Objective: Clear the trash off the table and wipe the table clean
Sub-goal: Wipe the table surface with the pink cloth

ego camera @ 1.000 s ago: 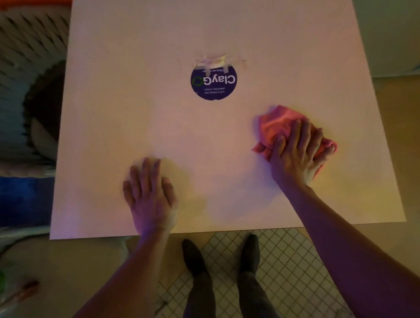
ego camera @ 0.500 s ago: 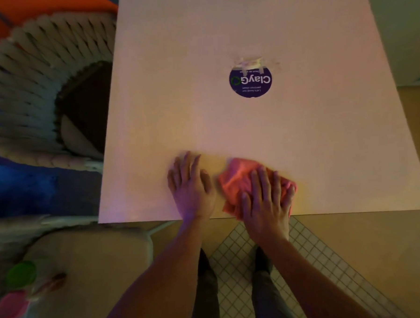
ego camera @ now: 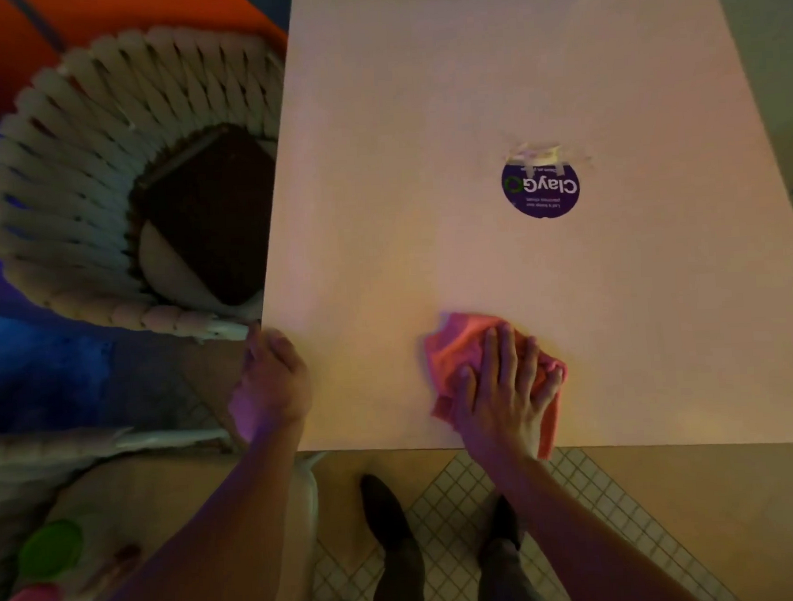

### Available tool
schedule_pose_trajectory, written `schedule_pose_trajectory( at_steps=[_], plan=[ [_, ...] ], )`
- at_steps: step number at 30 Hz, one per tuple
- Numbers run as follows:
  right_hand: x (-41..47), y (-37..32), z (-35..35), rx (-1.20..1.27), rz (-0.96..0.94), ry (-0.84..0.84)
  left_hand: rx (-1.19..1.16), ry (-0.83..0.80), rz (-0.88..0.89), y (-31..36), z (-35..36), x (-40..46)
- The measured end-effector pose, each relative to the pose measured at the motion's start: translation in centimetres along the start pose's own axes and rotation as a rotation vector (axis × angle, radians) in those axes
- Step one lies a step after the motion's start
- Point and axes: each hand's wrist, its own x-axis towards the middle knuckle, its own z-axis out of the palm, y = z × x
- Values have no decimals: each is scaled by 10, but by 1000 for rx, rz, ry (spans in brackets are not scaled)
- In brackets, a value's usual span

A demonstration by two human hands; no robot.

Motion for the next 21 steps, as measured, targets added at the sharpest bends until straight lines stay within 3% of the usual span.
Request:
schedule_pose_trajectory(
  at_steps=[9,21],
  plan=[
    [91,-73,2,11,-35,46,-20,-51,16,0,-6,3],
    [96,-83,-1,4,-6,65,-3,-124,0,4,-10,9]
  ],
)
